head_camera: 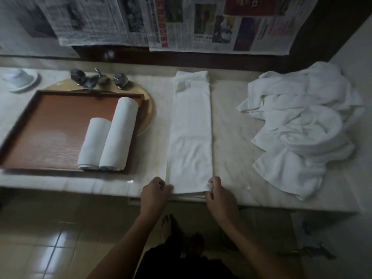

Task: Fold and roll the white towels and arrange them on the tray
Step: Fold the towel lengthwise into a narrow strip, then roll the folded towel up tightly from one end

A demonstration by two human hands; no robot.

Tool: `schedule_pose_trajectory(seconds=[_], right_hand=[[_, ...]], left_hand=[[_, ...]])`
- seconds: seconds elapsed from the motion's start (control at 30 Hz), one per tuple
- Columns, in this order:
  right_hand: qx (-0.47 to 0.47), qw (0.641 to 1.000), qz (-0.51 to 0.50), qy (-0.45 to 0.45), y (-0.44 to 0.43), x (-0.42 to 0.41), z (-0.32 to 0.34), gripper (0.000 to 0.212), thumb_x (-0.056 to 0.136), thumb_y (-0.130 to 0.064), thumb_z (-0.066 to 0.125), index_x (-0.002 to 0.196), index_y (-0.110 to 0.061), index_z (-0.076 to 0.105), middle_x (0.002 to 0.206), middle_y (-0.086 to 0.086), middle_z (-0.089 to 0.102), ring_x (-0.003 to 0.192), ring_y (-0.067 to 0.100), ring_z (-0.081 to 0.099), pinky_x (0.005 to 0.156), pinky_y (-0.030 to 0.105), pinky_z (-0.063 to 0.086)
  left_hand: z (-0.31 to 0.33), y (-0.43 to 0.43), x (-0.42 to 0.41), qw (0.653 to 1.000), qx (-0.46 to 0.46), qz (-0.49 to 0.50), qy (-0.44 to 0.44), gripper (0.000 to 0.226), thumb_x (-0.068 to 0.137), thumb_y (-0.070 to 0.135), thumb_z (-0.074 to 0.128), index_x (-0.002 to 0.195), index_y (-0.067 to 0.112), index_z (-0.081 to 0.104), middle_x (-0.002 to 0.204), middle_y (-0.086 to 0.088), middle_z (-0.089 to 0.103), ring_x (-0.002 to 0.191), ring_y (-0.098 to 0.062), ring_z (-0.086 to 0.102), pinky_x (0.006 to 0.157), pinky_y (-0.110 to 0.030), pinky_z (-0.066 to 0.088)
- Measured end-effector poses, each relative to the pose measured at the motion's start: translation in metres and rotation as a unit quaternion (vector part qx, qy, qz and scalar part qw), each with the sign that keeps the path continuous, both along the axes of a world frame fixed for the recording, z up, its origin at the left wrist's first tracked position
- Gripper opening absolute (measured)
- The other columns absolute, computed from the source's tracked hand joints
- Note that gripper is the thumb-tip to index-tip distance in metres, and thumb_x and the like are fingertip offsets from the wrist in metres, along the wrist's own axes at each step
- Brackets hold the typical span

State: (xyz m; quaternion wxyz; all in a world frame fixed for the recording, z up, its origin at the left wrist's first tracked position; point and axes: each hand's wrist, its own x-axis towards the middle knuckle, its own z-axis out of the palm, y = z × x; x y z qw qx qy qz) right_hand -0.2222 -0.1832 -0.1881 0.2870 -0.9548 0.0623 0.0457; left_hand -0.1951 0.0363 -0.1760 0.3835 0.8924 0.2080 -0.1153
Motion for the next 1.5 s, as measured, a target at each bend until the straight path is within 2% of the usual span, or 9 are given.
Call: schedule_pose_trajectory(seconds=[0.2, 0.3, 0.4, 0.47, 0.63, 0.83, 1.07, 1.3, 1.5], right_hand=[[-0.062, 0.991, 0.062, -0.097, -0.002, -0.015, 0.007, 0.062, 0.08, -0.021, 0.06, 0.141, -0.017, 0.048, 0.134, 0.009, 0.053, 0.122, 0.031, 0.052, 0.098, 0.048, 0.048], [-0.082, 0.979, 0.147, -0.118, 0.013, -0.009, 0.003, 0.073, 0.093, -0.032, 0.051, 0.161, -0.018, 0.028, 0.168, 0.012, 0.021, 0.156, 0.032, 0.017, 0.124, 0.053, 0.018], [-0.14, 0.965, 0.201, -0.094, 0.013, -0.008, -0.026, 0.071, 0.1, -0.044, 0.044, 0.163, -0.019, 0.024, 0.172, 0.011, 0.011, 0.158, 0.031, 0.01, 0.121, 0.061, 0.015], [-0.184, 0.956, 0.218, -0.067, 0.002, -0.011, -0.039, 0.075, 0.097, -0.049, 0.046, 0.162, -0.016, 0.028, 0.171, 0.012, 0.013, 0.157, 0.033, 0.018, 0.117, 0.064, 0.019], [-0.18, 0.964, 0.183, -0.072, -0.022, -0.022, -0.04, 0.076, 0.095, -0.049, 0.047, 0.159, -0.011, 0.031, 0.169, 0.015, 0.021, 0.156, 0.033, 0.019, 0.12, 0.061, 0.02], [-0.075, 0.955, 0.229, -0.176, -0.031, -0.021, -0.04, 0.035, 0.091, -0.003, 0.064, 0.125, -0.009, 0.066, 0.133, 0.014, 0.059, 0.124, 0.034, 0.055, 0.103, 0.046, 0.048], [-0.055, 0.952, 0.257, -0.157, -0.048, -0.012, -0.024, 0.014, 0.094, -0.015, 0.059, 0.1, -0.018, 0.071, 0.102, -0.002, 0.066, 0.092, 0.02, 0.059, 0.075, 0.035, 0.05], [0.08, 0.99, 0.115, 0.002, -0.047, 0.0, -0.004, 0.01, 0.096, -0.027, 0.069, 0.107, -0.027, 0.071, 0.096, -0.015, 0.065, 0.092, 0.005, 0.058, 0.08, 0.025, 0.05], [0.07, 0.996, 0.055, 0.01, -0.035, 0.008, -0.003, 0.004, 0.091, -0.027, 0.073, 0.093, -0.025, 0.07, 0.089, -0.013, 0.06, 0.091, 0.011, 0.058, 0.079, 0.027, 0.05]], left_hand=[[-0.003, -0.001, -0.001, 0.997, 0.046, -0.033, -0.053, 0.03, 0.09, 0.042, 0.073, 0.107, 0.021, 0.06, 0.095, -0.002, 0.07, 0.092, -0.022, 0.066, 0.078, -0.041, 0.054], [-0.007, -0.014, -0.01, 0.955, 0.146, -0.162, -0.203, 0.042, 0.101, 0.039, 0.059, 0.136, 0.016, 0.057, 0.135, -0.007, 0.061, 0.124, -0.027, 0.055, 0.098, -0.043, 0.049], [-0.027, -0.019, -0.022, 0.909, 0.158, -0.346, -0.171, 0.061, 0.109, 0.053, 0.016, 0.163, 0.024, 0.025, 0.171, -0.001, 0.016, 0.159, -0.02, 0.008, 0.125, -0.046, 0.018], [-0.043, -0.007, -0.028, 0.876, 0.199, -0.407, -0.163, 0.064, 0.109, 0.056, 0.011, 0.165, 0.025, 0.011, 0.173, 0.003, 0.0, 0.159, -0.017, -0.006, 0.126, -0.05, 0.007], [-0.045, 0.022, -0.024, 0.874, 0.22, -0.383, -0.204, 0.062, 0.105, 0.04, 0.039, 0.161, 0.014, 0.03, 0.17, -0.007, 0.023, 0.157, -0.026, 0.02, 0.122, -0.049, 0.015], [-0.035, 0.022, -0.017, 0.841, 0.128, -0.466, -0.244, 0.05, 0.082, 0.0, 0.068, 0.128, 0.019, 0.061, 0.121, 0.001, 0.056, 0.106, -0.021, 0.056, 0.086, -0.035, 0.05], [-0.029, 0.039, 0.001, 0.79, 0.131, -0.544, -0.249, 0.049, 0.078, -0.008, 0.067, 0.122, 0.013, 0.069, 0.107, -0.001, 0.064, 0.095, -0.02, 0.059, 0.072, -0.031, 0.051], [0.0, 0.031, 0.004, 0.956, -0.016, -0.268, -0.119, 0.012, 0.089, 0.015, 0.079, 0.094, 0.025, 0.076, 0.085, 0.016, 0.074, 0.077, -0.003, 0.07, 0.071, -0.019, 0.055], [0.005, 0.024, 0.02, 0.971, 0.011, -0.231, -0.065, 0.004, 0.085, 0.025, 0.084, 0.089, 0.025, 0.082, 0.087, 0.01, 0.072, 0.078, 0.0, 0.063, 0.065, -0.003, 0.038]])
